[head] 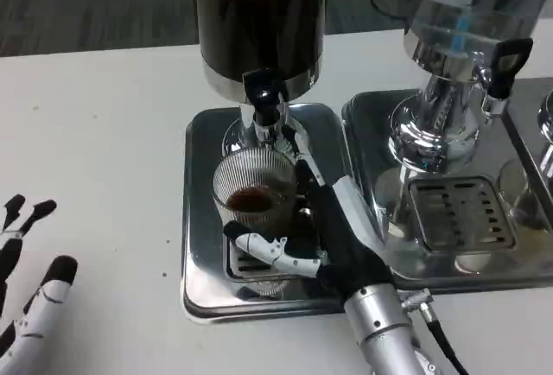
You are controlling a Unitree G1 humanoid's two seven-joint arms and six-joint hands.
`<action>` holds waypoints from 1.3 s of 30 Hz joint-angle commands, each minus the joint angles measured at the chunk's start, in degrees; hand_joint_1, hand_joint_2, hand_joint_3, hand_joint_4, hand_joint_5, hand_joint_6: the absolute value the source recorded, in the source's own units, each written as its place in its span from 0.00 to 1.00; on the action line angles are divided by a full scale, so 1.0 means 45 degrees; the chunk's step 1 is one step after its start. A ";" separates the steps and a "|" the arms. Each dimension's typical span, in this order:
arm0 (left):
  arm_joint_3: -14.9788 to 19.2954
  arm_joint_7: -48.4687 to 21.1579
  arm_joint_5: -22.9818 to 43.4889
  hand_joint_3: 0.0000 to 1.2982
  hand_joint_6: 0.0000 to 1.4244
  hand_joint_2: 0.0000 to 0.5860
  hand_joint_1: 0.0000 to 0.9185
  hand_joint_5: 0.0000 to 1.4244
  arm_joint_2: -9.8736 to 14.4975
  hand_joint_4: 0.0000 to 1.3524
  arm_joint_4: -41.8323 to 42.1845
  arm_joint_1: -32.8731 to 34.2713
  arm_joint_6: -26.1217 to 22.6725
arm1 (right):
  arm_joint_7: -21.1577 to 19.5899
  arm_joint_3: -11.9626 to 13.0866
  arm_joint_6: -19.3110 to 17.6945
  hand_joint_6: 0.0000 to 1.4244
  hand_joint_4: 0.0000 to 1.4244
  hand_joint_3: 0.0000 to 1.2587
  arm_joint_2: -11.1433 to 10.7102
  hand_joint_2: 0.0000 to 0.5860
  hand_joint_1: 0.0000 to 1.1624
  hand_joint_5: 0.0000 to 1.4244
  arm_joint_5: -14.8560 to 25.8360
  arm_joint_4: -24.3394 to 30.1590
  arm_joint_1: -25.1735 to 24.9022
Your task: Grasp the cup under the faucet to collect the drink, then remove the cup.
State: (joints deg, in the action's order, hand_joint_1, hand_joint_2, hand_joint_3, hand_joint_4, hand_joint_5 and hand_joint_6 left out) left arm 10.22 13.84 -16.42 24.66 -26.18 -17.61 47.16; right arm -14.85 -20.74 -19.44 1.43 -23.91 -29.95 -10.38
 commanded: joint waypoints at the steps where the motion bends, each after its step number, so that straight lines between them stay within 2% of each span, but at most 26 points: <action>1: -0.0015 -0.0177 0.0025 0.17 0.00 0.39 0.00 0.02 0.0020 0.00 0.0058 -0.0048 0.0022 | 0.0019 -0.0121 0.0083 0.36 0.16 0.06 0.0015 0.27 0.69 0.26 -0.0149 -0.0367 0.0249; 7: -0.0042 -0.0235 0.0022 0.18 0.00 0.39 0.00 0.03 -0.0016 0.00 0.0110 -0.0070 0.0012 | -0.0339 -0.0163 0.0200 0.43 0.20 0.12 0.0055 0.27 0.73 0.30 -0.0445 -0.0454 0.0166; 14: -0.0063 -0.0316 0.0009 0.18 0.00 0.40 0.00 0.03 -0.0006 0.00 0.0059 -0.0019 0.0001 | -0.0843 -0.0162 0.0045 0.60 0.25 0.17 0.0174 0.27 0.78 0.38 -0.0535 -0.0496 0.0270; 18: -0.0094 -0.0352 -0.0005 0.19 0.00 0.40 0.00 0.03 0.0011 0.00 0.0045 0.0058 0.0010 | -0.0783 -0.0268 -0.0155 0.68 0.28 0.19 0.0114 0.28 0.80 0.43 -0.0545 -0.0643 0.0171; 24: -0.0175 -0.0436 -0.0032 0.19 0.00 0.39 0.00 0.03 -0.0021 0.00 0.0017 0.0160 0.0032 | -0.1336 -0.0274 -0.0576 0.80 0.31 0.21 0.0063 0.28 0.82 0.49 -0.0778 -0.0775 0.0171; 27: -0.0205 -0.0446 -0.0037 0.19 0.00 0.39 0.00 0.03 -0.0027 0.00 0.0003 0.0186 0.0040 | -0.1304 -0.0245 -0.0696 0.83 0.31 0.21 0.0076 0.30 0.82 0.51 -0.0735 -0.0859 0.0133; 33: -0.0247 -0.0474 -0.0013 0.19 0.00 0.39 0.00 0.02 -0.0029 0.00 -0.0092 0.0335 0.0082 | -0.2012 -0.0161 -0.1171 0.89 0.34 0.26 0.0010 0.30 0.84 0.56 -0.0964 -0.0854 0.0160; 37: -0.0302 -0.0516 -0.0046 0.19 0.00 0.39 0.00 0.02 0.0007 0.00 -0.0306 0.0502 0.0194 | -0.2451 0.0016 -0.1385 0.91 0.38 0.29 0.0221 0.22 0.85 0.59 -0.0809 -0.0985 0.0279; 39: -0.0327 -0.0598 0.0050 0.19 0.00 0.39 0.00 0.02 0.0035 0.00 -0.0428 0.0563 0.0229 | -0.2820 -0.0091 -0.1319 0.91 0.38 0.31 0.0260 0.21 0.85 0.60 -0.1105 -0.0871 0.0383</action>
State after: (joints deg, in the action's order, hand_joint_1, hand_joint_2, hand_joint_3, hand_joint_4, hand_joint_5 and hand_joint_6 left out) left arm 9.20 11.97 -16.38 24.64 -27.01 -15.37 47.29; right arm -25.45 -21.25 -25.07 2.11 -28.04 -33.64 -9.67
